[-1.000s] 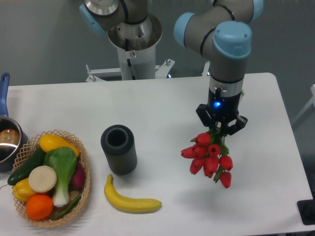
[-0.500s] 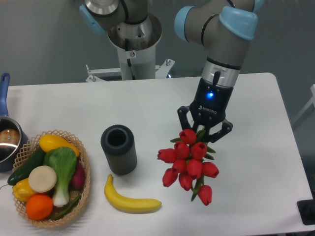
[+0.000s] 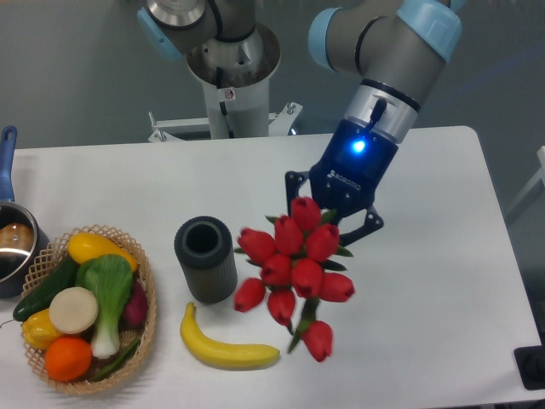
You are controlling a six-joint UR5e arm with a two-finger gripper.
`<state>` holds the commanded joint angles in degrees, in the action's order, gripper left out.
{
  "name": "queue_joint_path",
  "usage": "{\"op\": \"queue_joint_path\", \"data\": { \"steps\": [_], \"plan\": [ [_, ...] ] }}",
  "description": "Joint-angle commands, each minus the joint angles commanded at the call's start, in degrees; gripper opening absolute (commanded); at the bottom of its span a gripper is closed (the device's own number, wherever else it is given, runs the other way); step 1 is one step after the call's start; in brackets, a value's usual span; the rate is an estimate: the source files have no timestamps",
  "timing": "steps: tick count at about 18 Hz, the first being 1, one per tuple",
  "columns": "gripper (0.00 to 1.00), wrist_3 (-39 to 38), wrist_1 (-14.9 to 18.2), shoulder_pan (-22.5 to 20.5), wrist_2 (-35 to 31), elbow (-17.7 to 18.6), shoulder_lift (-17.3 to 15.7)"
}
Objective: Insert the flowers into the vase
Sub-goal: 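Swing the tulips over the grey vase and lower stems into it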
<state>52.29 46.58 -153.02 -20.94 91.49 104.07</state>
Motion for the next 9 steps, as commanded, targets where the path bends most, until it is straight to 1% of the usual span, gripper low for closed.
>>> {"op": "queue_joint_path", "data": {
  "steps": [2, 4, 7, 9],
  "plan": [
    [0.04, -0.09, -0.18, 0.52, 4.57, 1.76, -0.79],
    [0.08, 0.0, -0.18, 0.88, 5.73, 3.52, -2.72],
    [0.08, 0.35, -0.27, 1.84, 7.39, 6.77, -4.48],
    [0.08, 0.62, -0.27, 2.11, 8.11, 7.83, -5.54]
  ]
}}
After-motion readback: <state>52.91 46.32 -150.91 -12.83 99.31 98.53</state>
